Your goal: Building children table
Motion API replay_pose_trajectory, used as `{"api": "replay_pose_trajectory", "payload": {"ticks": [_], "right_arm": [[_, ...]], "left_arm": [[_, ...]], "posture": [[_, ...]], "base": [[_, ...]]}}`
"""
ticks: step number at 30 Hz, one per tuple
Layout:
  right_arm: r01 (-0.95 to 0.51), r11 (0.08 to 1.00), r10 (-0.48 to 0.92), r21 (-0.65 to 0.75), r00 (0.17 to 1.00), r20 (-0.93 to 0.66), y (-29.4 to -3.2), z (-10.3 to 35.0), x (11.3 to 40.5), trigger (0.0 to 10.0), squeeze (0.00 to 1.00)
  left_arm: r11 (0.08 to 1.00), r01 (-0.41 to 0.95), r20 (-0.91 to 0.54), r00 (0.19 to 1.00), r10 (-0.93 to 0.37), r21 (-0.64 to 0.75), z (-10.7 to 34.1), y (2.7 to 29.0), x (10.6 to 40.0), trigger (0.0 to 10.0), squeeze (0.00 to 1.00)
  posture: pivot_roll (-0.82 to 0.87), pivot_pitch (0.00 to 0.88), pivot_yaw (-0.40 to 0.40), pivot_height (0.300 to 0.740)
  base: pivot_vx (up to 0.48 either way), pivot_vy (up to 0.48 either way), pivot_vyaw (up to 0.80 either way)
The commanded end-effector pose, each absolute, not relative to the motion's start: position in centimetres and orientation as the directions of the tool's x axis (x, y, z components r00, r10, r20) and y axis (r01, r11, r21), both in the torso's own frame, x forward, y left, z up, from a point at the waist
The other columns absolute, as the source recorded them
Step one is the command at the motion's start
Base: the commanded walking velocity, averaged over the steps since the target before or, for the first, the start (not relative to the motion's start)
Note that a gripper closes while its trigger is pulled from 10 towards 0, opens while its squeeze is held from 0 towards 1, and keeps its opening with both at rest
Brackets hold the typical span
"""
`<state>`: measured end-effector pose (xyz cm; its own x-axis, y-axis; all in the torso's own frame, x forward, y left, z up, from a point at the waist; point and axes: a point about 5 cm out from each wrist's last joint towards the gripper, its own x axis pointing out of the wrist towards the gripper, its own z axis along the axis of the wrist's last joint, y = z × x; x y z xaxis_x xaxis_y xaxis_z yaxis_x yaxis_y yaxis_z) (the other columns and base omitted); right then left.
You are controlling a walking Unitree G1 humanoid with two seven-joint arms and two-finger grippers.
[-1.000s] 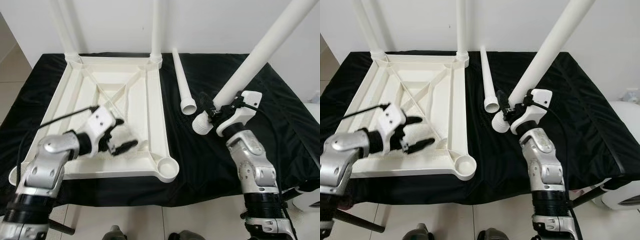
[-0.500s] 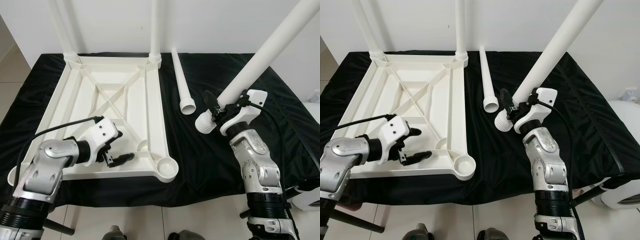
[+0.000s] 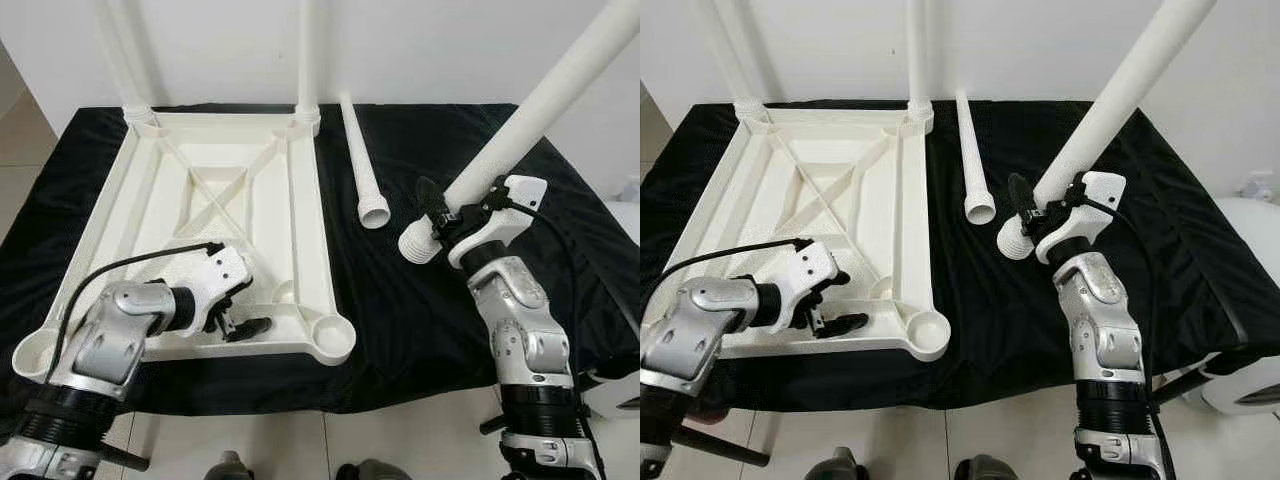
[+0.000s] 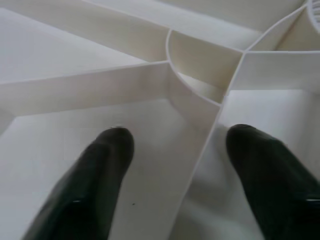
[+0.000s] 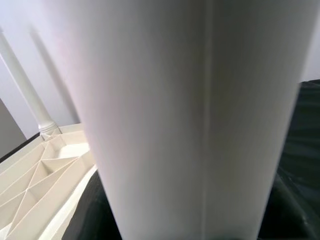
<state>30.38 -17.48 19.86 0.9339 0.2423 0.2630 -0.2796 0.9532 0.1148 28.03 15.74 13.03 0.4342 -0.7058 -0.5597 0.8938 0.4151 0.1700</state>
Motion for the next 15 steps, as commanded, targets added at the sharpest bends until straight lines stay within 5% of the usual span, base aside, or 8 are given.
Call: {"api": "replay_pose_trajectory", "payload": {"ticks": [1, 3, 5, 6, 8, 10, 12, 15], "right_arm": [[-0.275, 0.955, 0.234, 0.114, 0.931, 0.281, -17.59, 20.46, 30.3, 10.0, 0.0], [-0.275, 0.955, 0.235, 0.113, 0.931, 0.281, -17.58, 20.48, 30.3, 10.0, 0.0], [-0.274, 0.955, 0.234, 0.112, 0.931, 0.281, -17.68, 20.5, 30.35, 10.0, 0.0], [-0.273, 0.956, 0.233, 0.111, 0.931, 0.281, -17.71, 20.52, 30.37, 10.0, 0.0], [-0.273, 0.956, 0.233, 0.111, 0.931, 0.282, -17.74, 20.54, 30.38, 10.0, 0.0], [-0.272, 0.956, 0.233, 0.109, 0.931, 0.282, -17.75, 20.56, 30.39, 10.0, 0.0], [-0.27, 0.957, 0.231, 0.108, 0.931, 0.284, -17.78, 20.65, 30.41, 10.0, 0.0], [-0.269, 0.957, 0.23, 0.106, 0.93, 0.286, -17.79, 20.71, 30.42, 10.0, 0.0]], "left_arm": [[0.522, 0.82, -0.557, 0.553, -0.62, 0.233, 12.81, 16.29, 28.81, 1.5, 0.0], [0.522, 0.821, -0.565, 0.55, -0.615, 0.23, 12.64, 16.36, 28.78, 0.0, 0.0], [0.517, 0.826, -0.585, 0.539, -0.606, 0.225, 12.37, 16.46, 28.64, 2.9, 0.0], [0.514, 0.827, -0.592, 0.536, -0.602, 0.227, 12.31, 16.49, 28.59, 8.6, 0.0], [0.512, 0.827, -0.597, 0.536, -0.597, 0.23, 12.27, 16.51, 28.57, 10.0, 0.0], [0.511, 0.829, -0.602, 0.533, -0.594, 0.23, 12.23, 16.51, 28.56, 10.0, 0.0], [0.506, 0.832, -0.609, 0.526, -0.594, 0.225, 12.13, 16.44, 28.5, 2.4, 0.0], [0.514, 0.829, -0.611, 0.528, -0.59, 0.22, 12.09, 16.38, 28.53, 2.4, 0.0]], "posture": [[0.01, 0.051, -0.009, 0.74], [0.01, 0.051, -0.009, 0.74], [0.01, 0.052, -0.009, 0.74], [0.01, 0.051, -0.009, 0.74], [0.01, 0.051, -0.009, 0.74], [0.01, 0.05, -0.009, 0.74], [0.01, 0.049, -0.009, 0.74], [0.01, 0.048, -0.01, 0.74]], "base": [[0.0, 0.0, 0.0], [0.0, 0.0, 0.0], [0.0, 0.0, 0.0], [0.0, 0.0, 0.0], [0.0, 0.0, 0.0], [0.0, 0.0, 0.0], [0.0, 0.0, 0.0], [0.0, 0.0, 0.0]]}}
